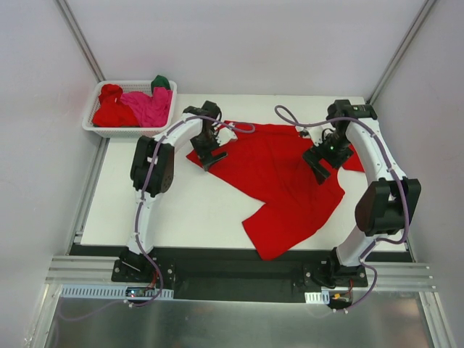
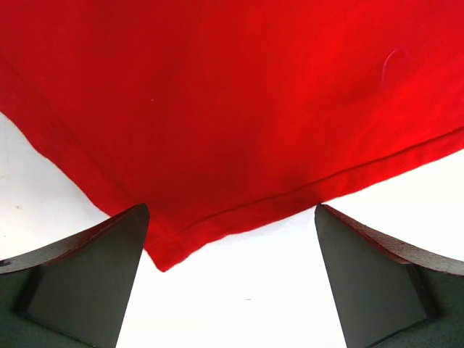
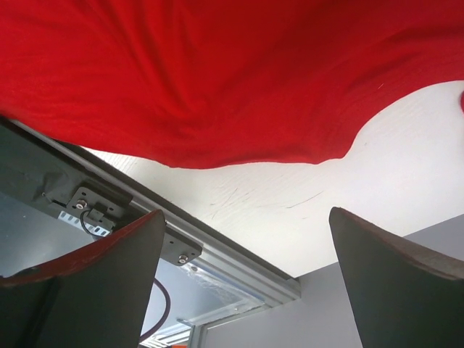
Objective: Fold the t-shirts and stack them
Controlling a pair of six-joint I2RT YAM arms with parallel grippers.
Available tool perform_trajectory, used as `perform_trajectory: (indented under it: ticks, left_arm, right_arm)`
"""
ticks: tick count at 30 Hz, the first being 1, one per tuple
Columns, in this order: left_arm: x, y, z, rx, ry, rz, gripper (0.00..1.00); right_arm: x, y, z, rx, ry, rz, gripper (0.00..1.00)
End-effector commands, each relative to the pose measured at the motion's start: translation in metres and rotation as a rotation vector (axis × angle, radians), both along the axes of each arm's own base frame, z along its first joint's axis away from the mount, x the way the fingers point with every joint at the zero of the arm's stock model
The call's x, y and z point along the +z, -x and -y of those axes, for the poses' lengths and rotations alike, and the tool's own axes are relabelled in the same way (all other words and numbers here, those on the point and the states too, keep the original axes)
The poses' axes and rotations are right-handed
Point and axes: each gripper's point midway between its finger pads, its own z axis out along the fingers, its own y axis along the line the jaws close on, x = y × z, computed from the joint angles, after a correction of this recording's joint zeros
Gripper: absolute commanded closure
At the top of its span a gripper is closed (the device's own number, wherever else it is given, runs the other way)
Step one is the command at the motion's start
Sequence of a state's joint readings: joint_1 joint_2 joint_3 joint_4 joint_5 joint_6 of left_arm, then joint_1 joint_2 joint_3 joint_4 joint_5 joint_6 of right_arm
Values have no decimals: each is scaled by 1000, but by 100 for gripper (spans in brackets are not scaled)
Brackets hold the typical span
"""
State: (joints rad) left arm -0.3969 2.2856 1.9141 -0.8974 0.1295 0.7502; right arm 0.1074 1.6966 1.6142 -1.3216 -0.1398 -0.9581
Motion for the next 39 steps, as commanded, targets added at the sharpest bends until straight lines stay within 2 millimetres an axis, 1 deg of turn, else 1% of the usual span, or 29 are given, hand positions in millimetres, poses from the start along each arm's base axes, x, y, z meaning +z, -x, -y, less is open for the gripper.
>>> perform_trajectory:
  ticks: [1,5,11,13,15,18,19,20,21,22,24,25,28,31,32,34,35,38,39]
  left_arm:
    - [-4,21,5,7,30,-77,2]
    - [-5,40,5,40,57,-130,2]
    - [-2,49,13,91,115,-183,2]
    - [1,55,14,102,120,-208,2]
    - [7,61,17,128,140,-232,2]
    - [17,77,19,163,154,-287,2]
    - [24,82,18,166,155,-289,2]
    - [23,89,14,167,144,-301,2]
    - [24,92,10,164,132,-296,2]
    - [26,100,5,156,121,-296,2]
    - [27,108,-4,151,93,-293,2]
    - [28,117,-10,142,83,-298,2]
    - [28,128,-27,142,54,-292,2]
    - [29,127,-40,181,48,-287,2]
    - [29,127,-44,189,43,-284,2]
    - [33,124,-52,209,45,-268,2]
    - [34,124,-54,213,41,-264,2]
    - [38,121,-62,216,33,-240,2]
    - [39,120,-63,219,31,-238,2]
  right_arm:
    - [23,86,5,3,19,-323,0]
    - [21,88,4,10,16,-335,0]
    - [20,91,3,15,20,-349,0]
    - [19,92,4,18,24,-351,0]
    - [18,94,5,20,27,-358,0]
    - [14,99,3,20,20,-392,0]
    - [13,100,1,20,11,-397,0]
    - [13,100,-1,18,0,-400,0]
    - [12,100,-3,17,-17,-403,0]
    - [11,100,-4,18,-18,-414,0]
    - [10,96,-5,18,-20,-416,0]
    - [8,95,-5,17,-19,-425,0]
    - [4,94,-4,23,-25,-444,0]
    - [-5,107,1,23,-47,-516,0]
    - [-8,110,-1,15,-74,-540,0]
    - [-14,114,2,2,-100,-579,0]
    - [-18,113,2,-4,-106,-604,0]
    - [-26,100,8,-50,-127,-596,0]
    - [-32,93,15,-109,-127,-595,0]
